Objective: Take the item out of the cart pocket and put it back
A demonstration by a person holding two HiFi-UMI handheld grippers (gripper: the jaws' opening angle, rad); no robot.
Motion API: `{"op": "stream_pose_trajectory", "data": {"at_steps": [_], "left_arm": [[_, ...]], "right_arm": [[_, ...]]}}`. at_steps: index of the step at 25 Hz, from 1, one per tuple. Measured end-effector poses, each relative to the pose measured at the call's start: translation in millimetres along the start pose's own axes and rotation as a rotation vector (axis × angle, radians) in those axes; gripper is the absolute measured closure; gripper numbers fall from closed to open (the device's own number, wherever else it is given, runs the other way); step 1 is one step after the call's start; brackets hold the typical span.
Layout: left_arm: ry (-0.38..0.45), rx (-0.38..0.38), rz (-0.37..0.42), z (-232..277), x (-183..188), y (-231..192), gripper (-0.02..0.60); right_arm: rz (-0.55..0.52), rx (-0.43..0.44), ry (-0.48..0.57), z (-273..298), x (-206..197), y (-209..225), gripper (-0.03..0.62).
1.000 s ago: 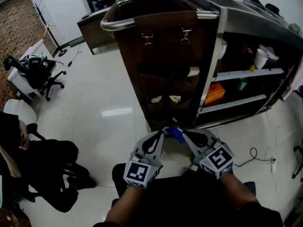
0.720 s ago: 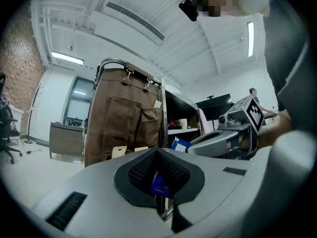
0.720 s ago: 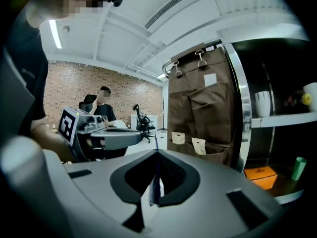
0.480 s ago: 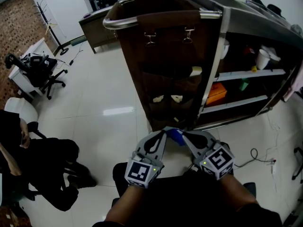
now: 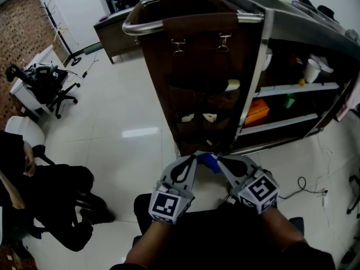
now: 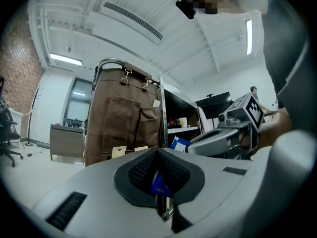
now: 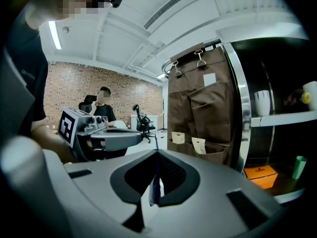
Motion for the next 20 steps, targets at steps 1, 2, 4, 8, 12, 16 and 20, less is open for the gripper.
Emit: {"op": "stream_pose_trajectory", "data": {"at_steps": [1,2,4,8,12,16,20], "left_arm": [[0.000,0.002,0.000,-0.2,0.1,-0.4,0.581],[0.000,0.004,-0.001,-0.2,0.0,-0.7,0.581],[-0.003,0.006,-0.003,-0.4,-0.5,-1.0,0.581],[-0.002,0.008,-0.006,-0.3,-0.6,-2.0,0.581],[0.002,0.012,-0.008,-0.9,0.0,-2.7,0.581],[0.000,0.013,-0.010,-0.7,-0.7,-3.2,0.581],[0.001,0.013,-0.006,-0.3,-1.0,-3.7,0.581]], "right_arm": [[-0.001,0.000,0.000,0.3,-0.1,0.2,0.574],[-0.003,0.001,0.000,0.7,-0.2,0.3,0.574],[-0.003,0.003,0.001,1.1,-0.2,0.3,0.574],[0.000,0.007,0.004,1.8,2.2,0.1,0.574],[-0.003,0.008,0.014,1.1,6.4,-0.1,0.574],[-0.004,0.017,0.034,-1.6,12.7,-1.1,0.574],[-0.012,0.018,0.062,-5.7,26.0,0.0,0.575]]}}
Point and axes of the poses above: the fingertips, and each gripper's own axes: z forward along the fingers, y to its right, x out of its top, the point moved 6 cm from there along -z, backward along the fingers, and after that the axes turned 5 degrees about -y, right-handed, at the moved point
